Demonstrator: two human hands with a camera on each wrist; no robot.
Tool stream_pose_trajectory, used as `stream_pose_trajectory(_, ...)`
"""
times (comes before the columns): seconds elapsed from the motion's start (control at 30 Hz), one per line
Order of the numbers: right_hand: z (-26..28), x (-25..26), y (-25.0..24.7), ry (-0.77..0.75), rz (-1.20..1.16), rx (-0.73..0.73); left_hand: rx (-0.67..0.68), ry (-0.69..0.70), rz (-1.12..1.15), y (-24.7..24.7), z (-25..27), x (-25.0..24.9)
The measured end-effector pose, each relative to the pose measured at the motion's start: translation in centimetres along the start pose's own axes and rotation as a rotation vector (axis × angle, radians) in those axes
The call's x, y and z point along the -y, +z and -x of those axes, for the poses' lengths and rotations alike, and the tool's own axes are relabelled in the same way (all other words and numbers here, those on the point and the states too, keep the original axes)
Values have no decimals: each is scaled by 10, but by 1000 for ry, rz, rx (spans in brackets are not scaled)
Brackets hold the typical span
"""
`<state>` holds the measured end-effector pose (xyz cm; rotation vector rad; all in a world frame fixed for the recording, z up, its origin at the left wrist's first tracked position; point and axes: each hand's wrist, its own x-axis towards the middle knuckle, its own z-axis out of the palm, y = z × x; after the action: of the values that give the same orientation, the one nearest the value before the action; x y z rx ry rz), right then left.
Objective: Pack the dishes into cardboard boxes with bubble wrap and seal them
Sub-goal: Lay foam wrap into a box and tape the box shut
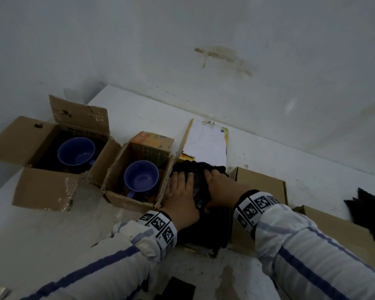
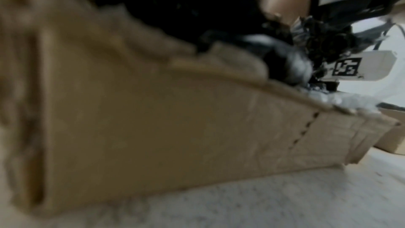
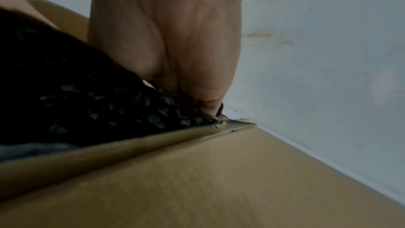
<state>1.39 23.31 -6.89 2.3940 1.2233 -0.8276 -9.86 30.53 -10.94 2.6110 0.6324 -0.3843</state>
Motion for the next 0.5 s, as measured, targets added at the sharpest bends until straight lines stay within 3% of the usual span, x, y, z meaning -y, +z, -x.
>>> stream_pose_trajectory(0.17, -2, 2, -7, 6, 108, -37, -10, 2, 4, 0, 2, 0)
stream_pose_trajectory(0.5, 32, 4, 14, -4, 322, 73, 34, 21, 39, -3, 6, 0)
